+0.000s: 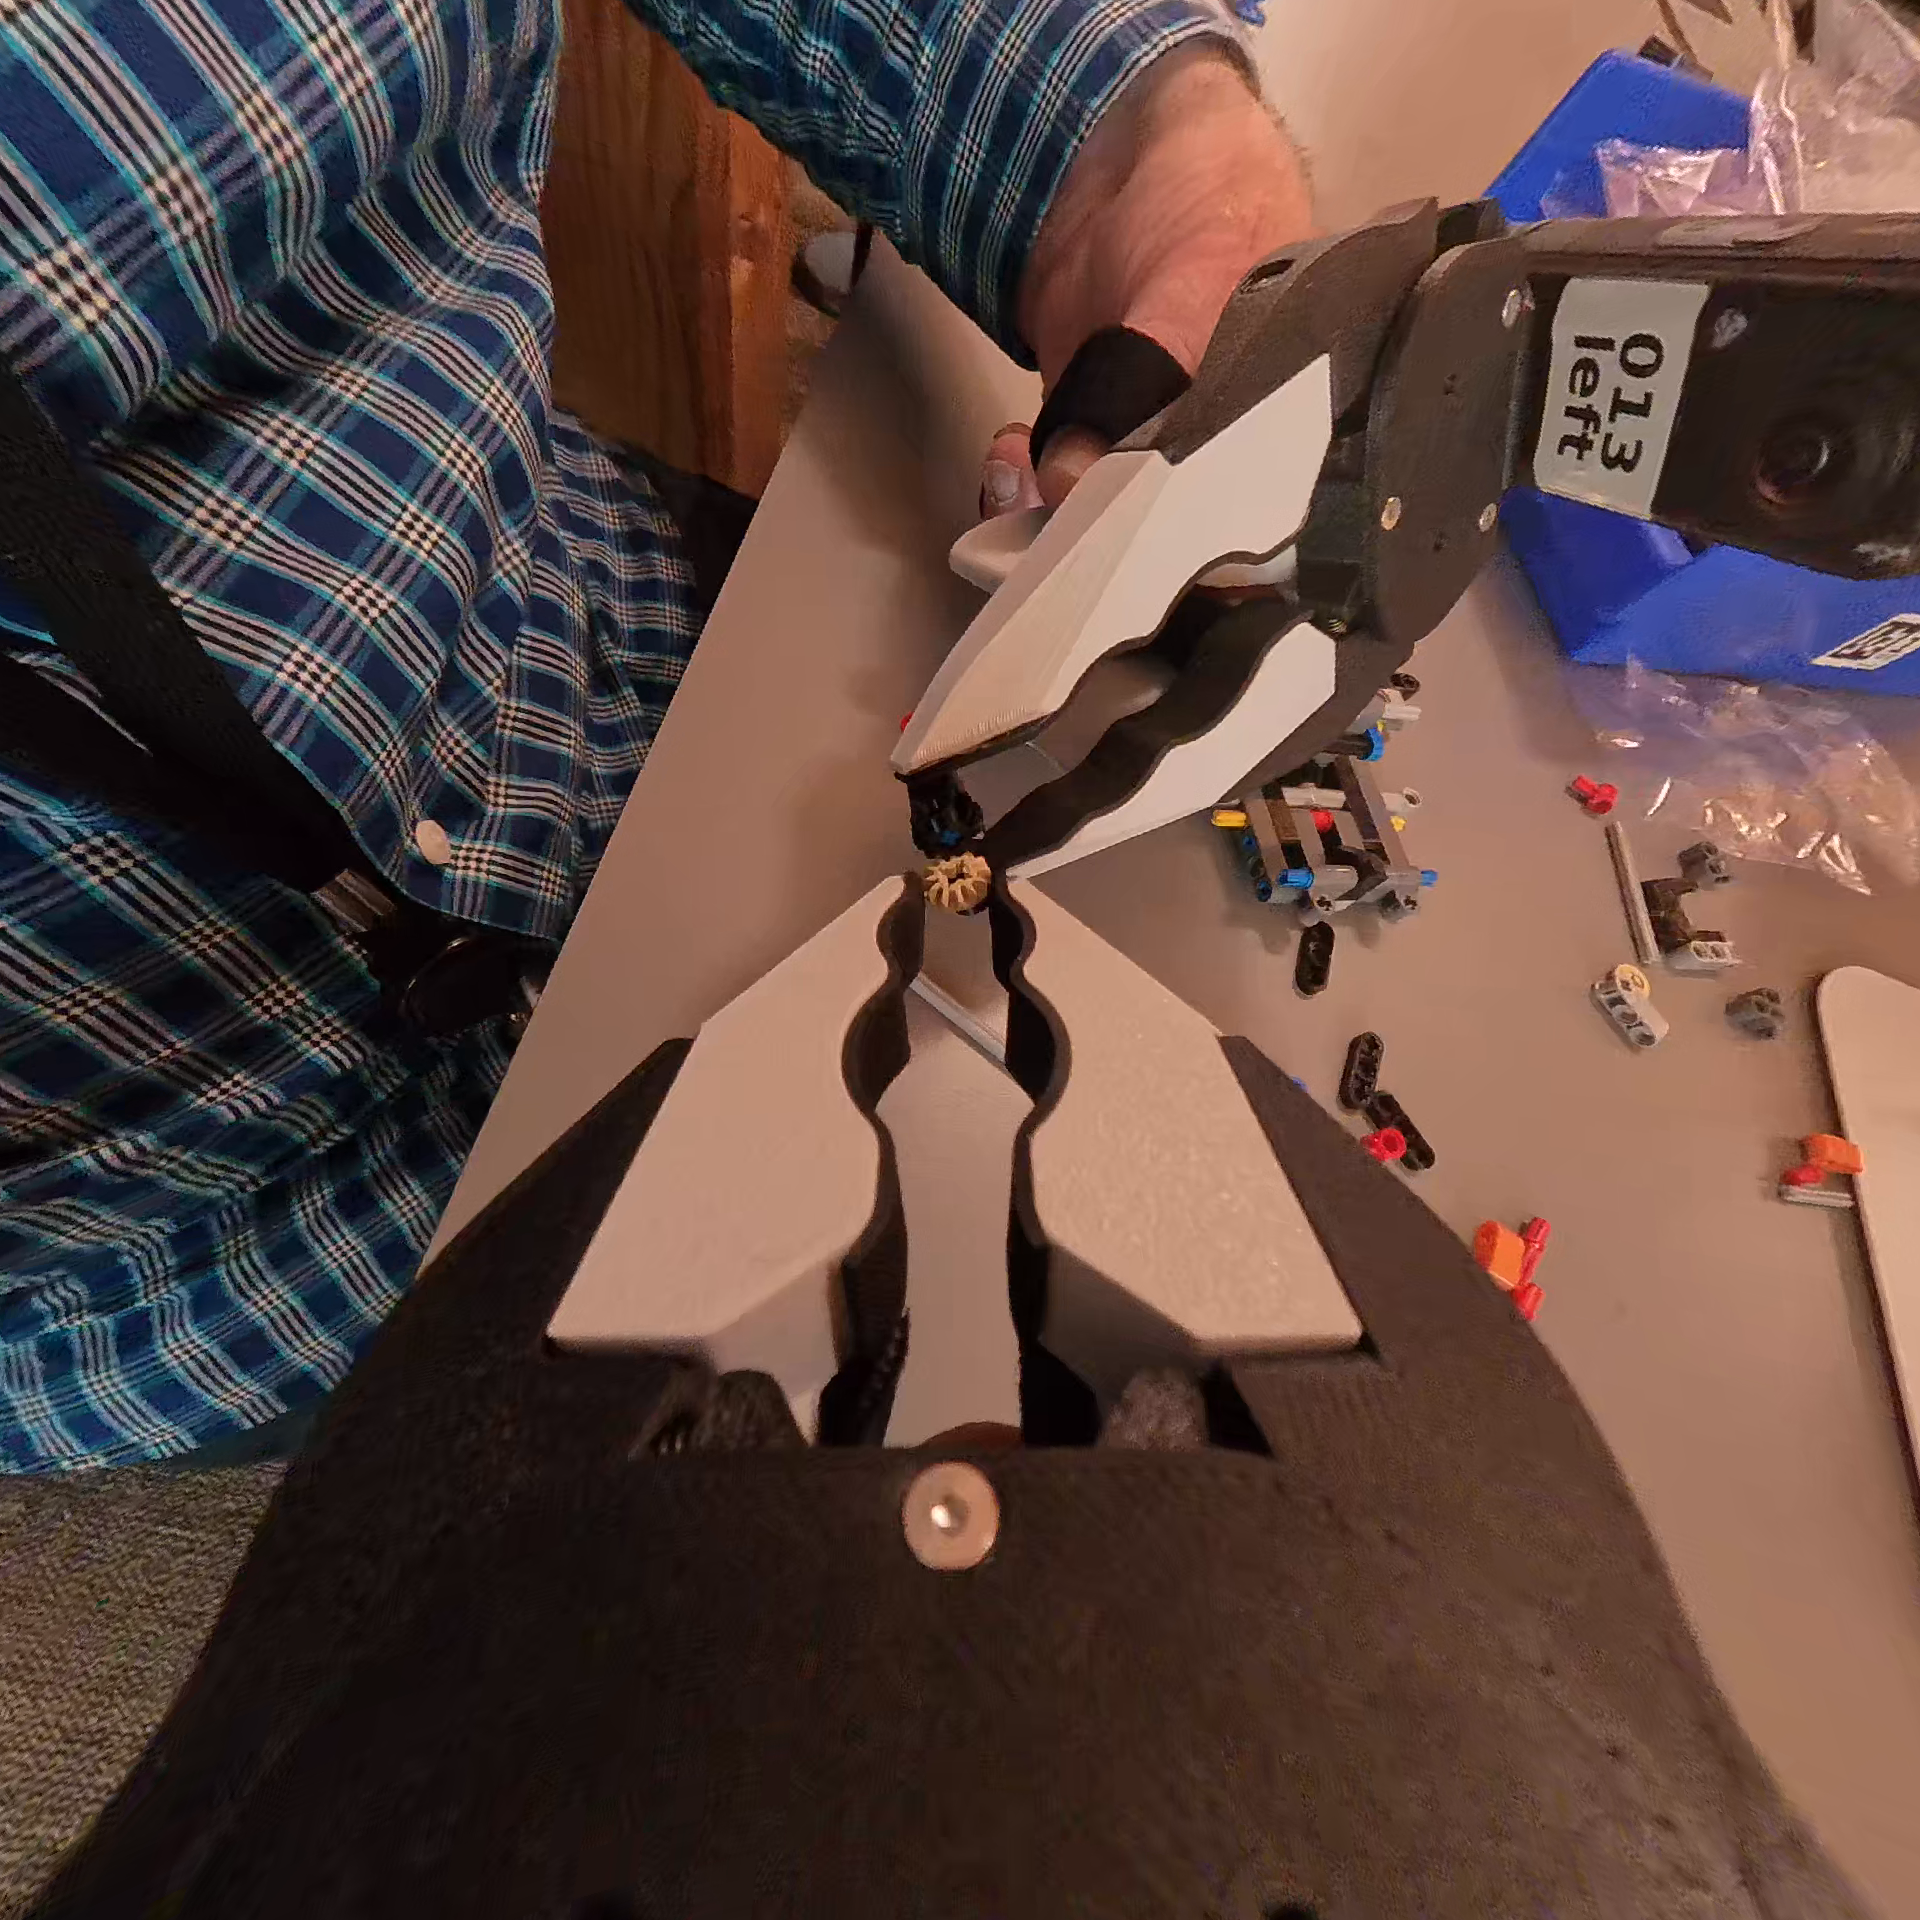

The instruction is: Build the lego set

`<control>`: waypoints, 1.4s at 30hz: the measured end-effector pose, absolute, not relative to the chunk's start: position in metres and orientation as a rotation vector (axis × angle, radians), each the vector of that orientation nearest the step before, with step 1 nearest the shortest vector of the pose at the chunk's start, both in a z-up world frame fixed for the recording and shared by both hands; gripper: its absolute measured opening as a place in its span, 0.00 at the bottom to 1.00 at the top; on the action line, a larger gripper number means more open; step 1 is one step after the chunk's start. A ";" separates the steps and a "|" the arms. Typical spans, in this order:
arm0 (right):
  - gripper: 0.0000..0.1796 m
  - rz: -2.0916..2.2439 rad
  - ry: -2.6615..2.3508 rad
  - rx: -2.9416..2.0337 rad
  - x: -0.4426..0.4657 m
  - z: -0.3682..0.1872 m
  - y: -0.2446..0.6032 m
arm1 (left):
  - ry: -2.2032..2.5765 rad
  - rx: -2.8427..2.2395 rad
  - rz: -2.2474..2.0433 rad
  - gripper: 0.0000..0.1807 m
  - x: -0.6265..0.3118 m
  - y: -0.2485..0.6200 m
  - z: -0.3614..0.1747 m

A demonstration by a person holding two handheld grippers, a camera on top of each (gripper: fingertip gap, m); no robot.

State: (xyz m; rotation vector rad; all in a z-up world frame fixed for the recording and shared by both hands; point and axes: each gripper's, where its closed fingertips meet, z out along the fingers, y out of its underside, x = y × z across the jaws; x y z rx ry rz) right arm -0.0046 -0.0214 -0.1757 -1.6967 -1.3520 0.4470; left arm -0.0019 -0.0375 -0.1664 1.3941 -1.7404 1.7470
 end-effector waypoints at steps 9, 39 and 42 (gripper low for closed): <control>0.05 0.494 -1.305 -1.698 0.002 -0.165 -0.014 | -1.589 1.431 1.876 0.13 0.005 -0.030 -0.155; 0.07 0.823 -0.818 -1.655 0.017 -0.135 0.001 | -1.298 1.466 2.173 0.12 0.017 -0.010 -0.126; 0.06 0.847 -0.807 -1.640 0.017 -0.133 0.000 | -1.294 1.467 2.181 0.12 0.017 -0.010 -0.126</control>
